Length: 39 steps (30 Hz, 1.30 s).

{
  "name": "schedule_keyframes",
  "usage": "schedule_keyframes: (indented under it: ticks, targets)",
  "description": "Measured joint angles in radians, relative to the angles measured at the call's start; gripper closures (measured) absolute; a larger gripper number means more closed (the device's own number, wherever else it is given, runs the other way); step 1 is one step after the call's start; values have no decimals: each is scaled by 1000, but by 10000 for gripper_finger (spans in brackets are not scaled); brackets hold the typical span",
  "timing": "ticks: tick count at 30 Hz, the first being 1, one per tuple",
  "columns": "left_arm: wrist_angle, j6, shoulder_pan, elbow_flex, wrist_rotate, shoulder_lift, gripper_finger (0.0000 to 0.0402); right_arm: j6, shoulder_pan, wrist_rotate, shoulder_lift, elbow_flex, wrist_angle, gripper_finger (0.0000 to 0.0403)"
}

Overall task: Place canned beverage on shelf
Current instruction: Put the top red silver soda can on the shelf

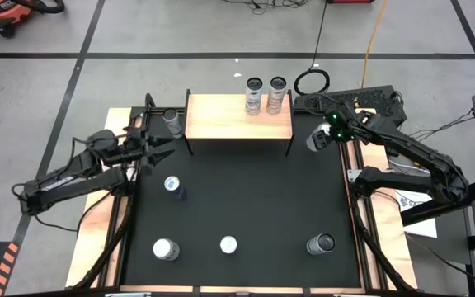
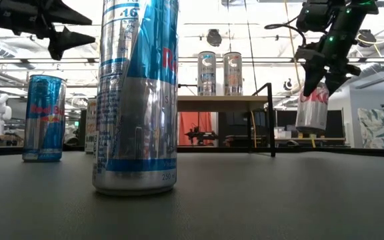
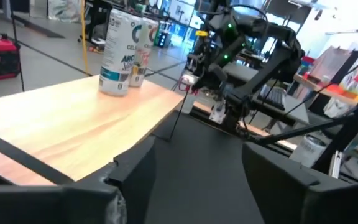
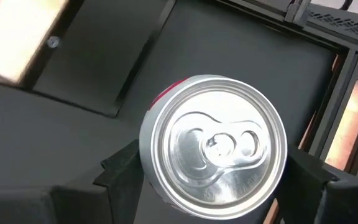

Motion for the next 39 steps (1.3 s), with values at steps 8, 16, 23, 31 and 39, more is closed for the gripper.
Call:
schedule_keyframes:
  ticks: [8,16,23,31,39]
  targets:
    - [100,-20,0,0,36,124,153,22,68,-35,-1,117,-63,145]
    - [279,17,0,0,36,263,153,76,142,-42,-2,228,-122,145]
    - [454,65,0,0,35,382,153,141,208,-61,1,262,-117,145]
    - [552,123,0,61,34,520,153,180,287,-62,44,262,-19,145]
    - [551,194,0,178,34,668,153,161,351,-61,99,262,83,145]
